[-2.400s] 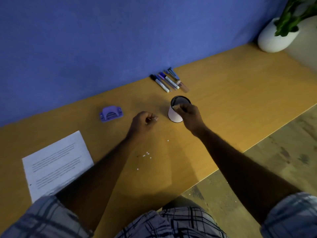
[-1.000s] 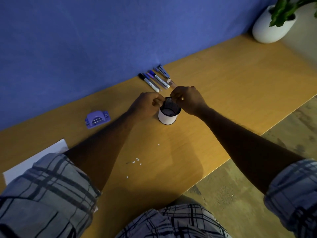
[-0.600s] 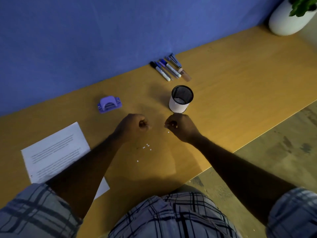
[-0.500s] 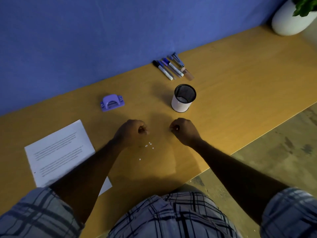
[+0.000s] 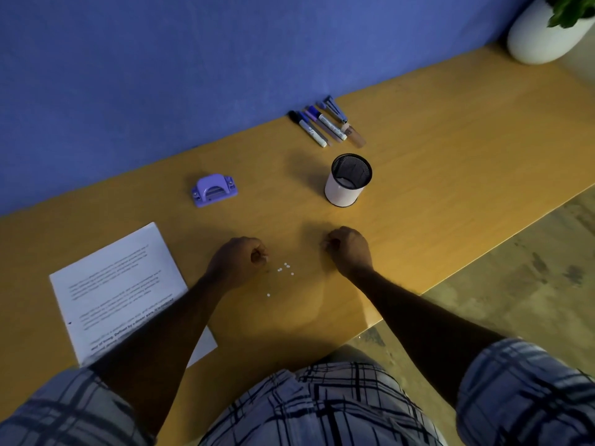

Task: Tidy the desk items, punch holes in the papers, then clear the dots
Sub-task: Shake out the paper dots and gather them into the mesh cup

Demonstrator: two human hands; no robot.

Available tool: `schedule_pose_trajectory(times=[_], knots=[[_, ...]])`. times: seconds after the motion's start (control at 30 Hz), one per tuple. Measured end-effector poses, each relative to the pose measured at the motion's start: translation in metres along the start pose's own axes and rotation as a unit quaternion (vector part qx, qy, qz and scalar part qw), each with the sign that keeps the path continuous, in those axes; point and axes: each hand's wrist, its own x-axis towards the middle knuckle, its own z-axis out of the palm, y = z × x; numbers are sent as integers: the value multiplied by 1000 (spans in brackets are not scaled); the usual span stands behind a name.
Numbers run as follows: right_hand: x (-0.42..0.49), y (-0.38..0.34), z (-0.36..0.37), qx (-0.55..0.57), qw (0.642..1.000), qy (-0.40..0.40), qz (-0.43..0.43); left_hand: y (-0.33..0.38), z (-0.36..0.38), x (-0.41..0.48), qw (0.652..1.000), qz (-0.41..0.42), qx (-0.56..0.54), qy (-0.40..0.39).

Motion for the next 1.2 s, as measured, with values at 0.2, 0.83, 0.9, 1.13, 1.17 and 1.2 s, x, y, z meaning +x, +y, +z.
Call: schedule_pose_trajectory(times=[0.2,0.83,0.9,1.13,1.17,1.2], knots=[[-1,-1,-4,-58,997,-46,29,3,-4,1,1000,16,3,-12],[100,-4,-132,-77,995,56,-14,13,-9,14,999,16,22,-18],[102,-1,-132,-92,994,51,-24,11,-10,11,999,17,31,-20],[90,-1,-131,21,993,100,-52,9,-4,3,998,17,44,-45],[83,-5,-127,34,991,111,-71,10,-3,1,998,16,42,-51],[75,-10,-121,43,988,114,-99,11,-1,0,997,14,40,-56]])
